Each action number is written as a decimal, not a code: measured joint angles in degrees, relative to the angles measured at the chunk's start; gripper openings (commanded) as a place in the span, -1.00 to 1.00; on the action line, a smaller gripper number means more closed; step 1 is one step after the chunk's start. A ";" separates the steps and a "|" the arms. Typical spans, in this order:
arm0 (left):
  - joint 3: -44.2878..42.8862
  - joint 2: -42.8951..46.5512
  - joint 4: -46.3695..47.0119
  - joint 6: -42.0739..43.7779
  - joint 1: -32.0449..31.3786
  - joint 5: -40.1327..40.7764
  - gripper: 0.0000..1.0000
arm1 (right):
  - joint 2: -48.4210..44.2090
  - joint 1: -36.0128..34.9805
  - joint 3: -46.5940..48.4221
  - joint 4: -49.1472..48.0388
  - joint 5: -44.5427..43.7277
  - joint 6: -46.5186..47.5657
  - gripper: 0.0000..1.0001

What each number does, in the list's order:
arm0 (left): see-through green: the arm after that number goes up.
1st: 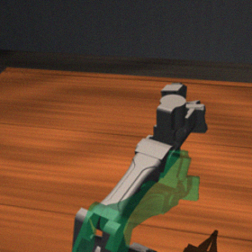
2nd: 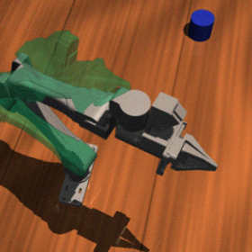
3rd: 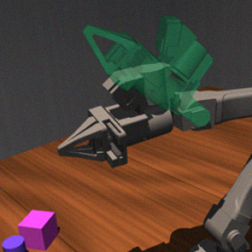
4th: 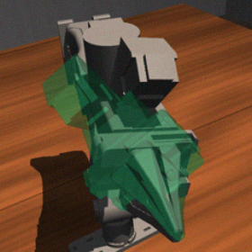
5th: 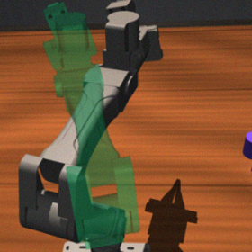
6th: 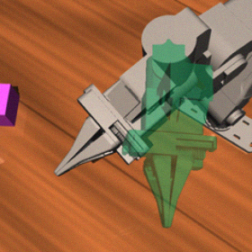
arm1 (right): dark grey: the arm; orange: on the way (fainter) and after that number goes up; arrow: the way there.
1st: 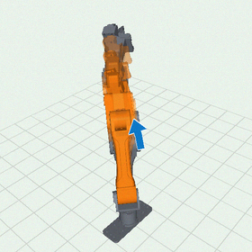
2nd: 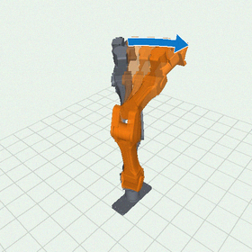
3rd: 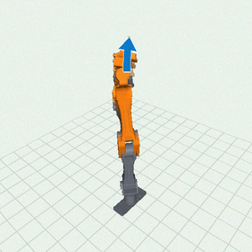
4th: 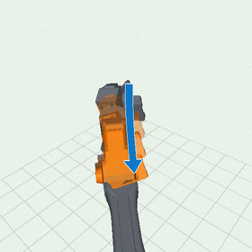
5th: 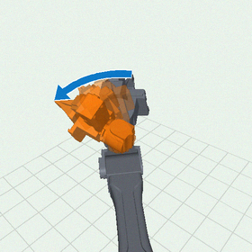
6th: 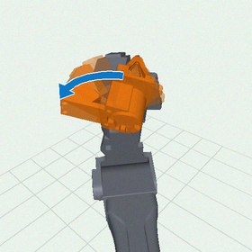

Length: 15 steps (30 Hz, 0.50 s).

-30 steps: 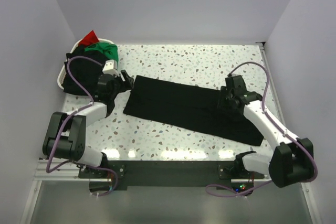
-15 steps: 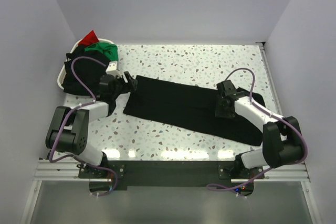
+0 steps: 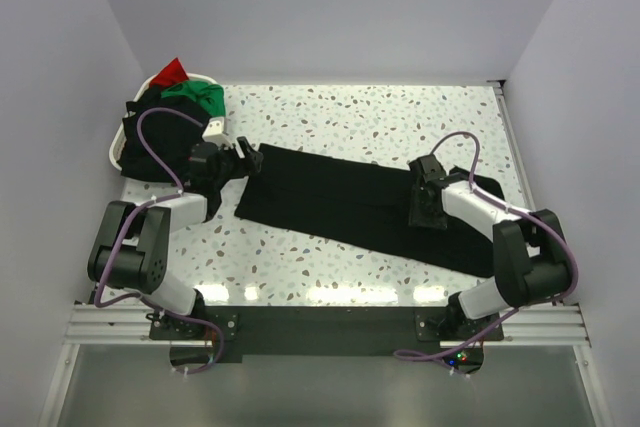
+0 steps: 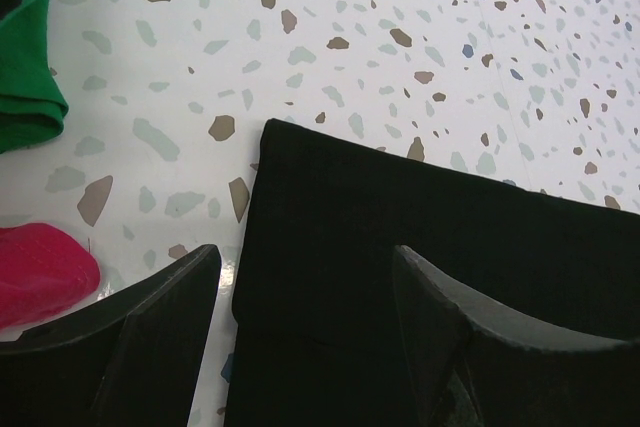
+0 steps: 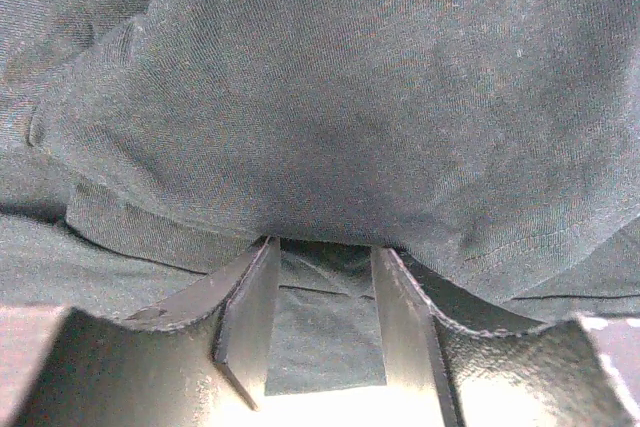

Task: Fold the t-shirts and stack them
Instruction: Fold the tshirt

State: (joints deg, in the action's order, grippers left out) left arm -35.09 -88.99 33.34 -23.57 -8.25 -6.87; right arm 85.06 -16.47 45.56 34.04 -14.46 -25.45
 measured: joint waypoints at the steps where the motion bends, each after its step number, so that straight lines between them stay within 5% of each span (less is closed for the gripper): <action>1: 0.00 0.00 0.00 0.02 0.00 0.00 0.49 | 0.00 -0.04 -0.02 0.02 0.02 -0.07 -0.29; 4: 0.00 0.00 0.02 0.00 0.00 0.00 0.49 | 0.00 -0.11 -0.02 0.00 0.52 -0.44 -0.73; 6: 0.00 0.00 0.02 0.02 0.00 0.00 0.50 | 0.00 -0.31 -0.02 0.13 0.70 -0.68 -0.85; 15: 0.00 0.00 0.02 0.02 0.00 0.00 0.50 | -3.26 -1.16 0.07 4.22 0.70 -0.92 -0.88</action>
State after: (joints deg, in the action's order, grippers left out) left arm -35.09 -88.99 33.36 -23.55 -8.25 -6.87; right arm 81.80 -17.63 45.63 38.26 -13.76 -26.37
